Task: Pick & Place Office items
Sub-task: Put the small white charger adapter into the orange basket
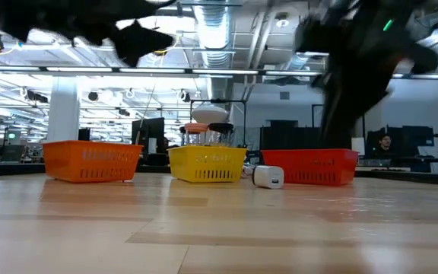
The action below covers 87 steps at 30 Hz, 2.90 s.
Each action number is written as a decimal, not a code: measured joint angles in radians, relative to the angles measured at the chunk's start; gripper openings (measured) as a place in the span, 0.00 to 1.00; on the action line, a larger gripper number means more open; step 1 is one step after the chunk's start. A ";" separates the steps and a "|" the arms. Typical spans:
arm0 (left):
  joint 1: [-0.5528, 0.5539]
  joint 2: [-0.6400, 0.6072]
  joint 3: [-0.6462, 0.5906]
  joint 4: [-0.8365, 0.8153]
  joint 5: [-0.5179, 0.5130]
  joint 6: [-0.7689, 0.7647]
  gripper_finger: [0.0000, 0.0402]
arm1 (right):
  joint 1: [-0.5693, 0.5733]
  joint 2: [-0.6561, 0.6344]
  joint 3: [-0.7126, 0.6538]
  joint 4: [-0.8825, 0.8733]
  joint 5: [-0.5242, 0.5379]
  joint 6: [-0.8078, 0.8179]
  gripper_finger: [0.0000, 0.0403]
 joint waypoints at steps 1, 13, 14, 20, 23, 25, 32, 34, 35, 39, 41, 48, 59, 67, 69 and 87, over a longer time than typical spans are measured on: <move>-0.011 0.058 0.046 -0.001 0.000 0.025 0.68 | 0.018 -0.035 0.001 -0.030 0.030 0.020 0.15; -0.005 0.392 0.595 -0.538 0.004 0.264 0.68 | 0.265 -0.325 -0.124 -0.022 0.317 0.112 0.15; 0.006 0.416 0.625 -0.529 0.017 0.287 0.68 | 0.276 -0.352 -0.166 -0.019 0.318 0.114 0.15; 0.051 0.510 0.677 -0.544 0.082 0.496 0.68 | 0.247 -0.497 -0.407 0.161 0.342 0.105 0.15; 0.088 0.577 0.711 -0.520 0.095 0.550 0.68 | 0.192 -0.585 -0.525 0.294 0.347 0.082 0.15; 0.111 0.611 0.722 -0.552 0.106 0.555 0.68 | 0.153 -0.622 -0.590 0.405 0.346 0.071 0.15; 0.188 0.715 0.789 -0.547 0.216 0.610 0.68 | 0.057 -0.718 -0.704 0.507 0.329 0.067 0.15; 0.213 0.744 0.805 -0.526 0.227 0.624 0.68 | 0.042 -0.720 -0.707 0.504 0.315 0.073 0.15; 0.222 0.746 0.804 -0.542 0.226 0.623 0.68 | 0.036 -0.721 -0.709 0.502 0.308 0.072 0.15; 0.246 0.760 0.801 -0.552 0.228 0.624 0.68 | 0.021 -0.722 -0.708 0.501 0.294 0.065 0.15; 0.245 0.762 0.798 -0.565 0.229 0.621 0.68 | 0.016 -0.722 -0.708 0.494 0.290 0.066 0.15; 0.245 0.764 0.798 -0.572 0.219 0.623 0.68 | 0.005 -0.722 -0.708 0.496 0.289 0.067 0.15; 0.262 0.764 0.798 -0.582 0.259 0.702 0.68 | -0.052 -0.722 -0.708 0.490 0.294 0.069 0.15; 0.290 0.780 0.795 -0.600 0.297 0.701 0.68 | -0.088 -0.721 -0.708 0.490 0.289 0.069 0.15; 0.291 0.801 0.797 -0.590 0.296 0.703 0.68 | -0.089 -0.721 -0.708 0.490 0.289 0.069 0.15; 0.300 0.881 0.799 -0.601 0.256 0.724 0.68 | -0.088 -0.721 -0.708 0.481 0.288 0.066 0.15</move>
